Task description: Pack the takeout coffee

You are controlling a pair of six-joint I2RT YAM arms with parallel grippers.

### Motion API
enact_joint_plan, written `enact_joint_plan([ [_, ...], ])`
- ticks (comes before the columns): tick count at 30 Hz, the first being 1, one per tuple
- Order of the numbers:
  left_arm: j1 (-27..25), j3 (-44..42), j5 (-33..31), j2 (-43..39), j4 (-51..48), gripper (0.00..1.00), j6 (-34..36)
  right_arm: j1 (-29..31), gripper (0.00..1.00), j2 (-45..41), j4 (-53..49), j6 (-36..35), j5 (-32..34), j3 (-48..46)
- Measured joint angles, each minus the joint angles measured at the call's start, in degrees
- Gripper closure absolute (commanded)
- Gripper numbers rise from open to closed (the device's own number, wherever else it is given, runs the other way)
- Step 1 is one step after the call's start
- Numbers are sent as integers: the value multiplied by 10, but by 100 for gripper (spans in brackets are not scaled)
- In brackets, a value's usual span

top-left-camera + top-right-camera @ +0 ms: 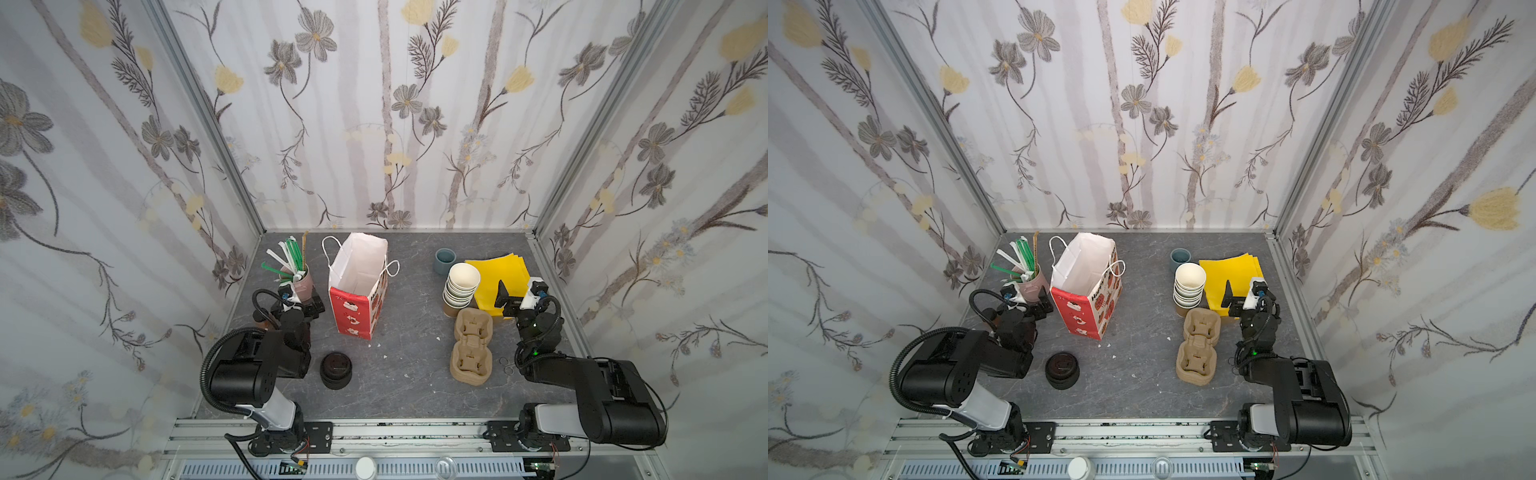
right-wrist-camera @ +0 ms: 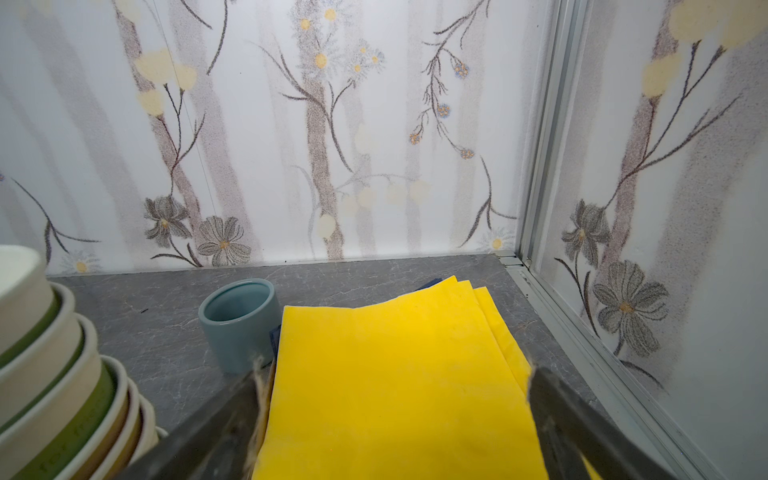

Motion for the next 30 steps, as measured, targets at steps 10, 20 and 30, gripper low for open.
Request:
enact_joint_plan([
  [10,0,0,0,0,0,0,0,0,0,0,0,0,0,0],
  [20,0,-31,-7,-78,-1,0,0,-1,0,-94,-89,12,36,31],
  [30,-2,-54,-53,-365,-106,0,-46,-4,0,-279,-295,131,115,83],
])
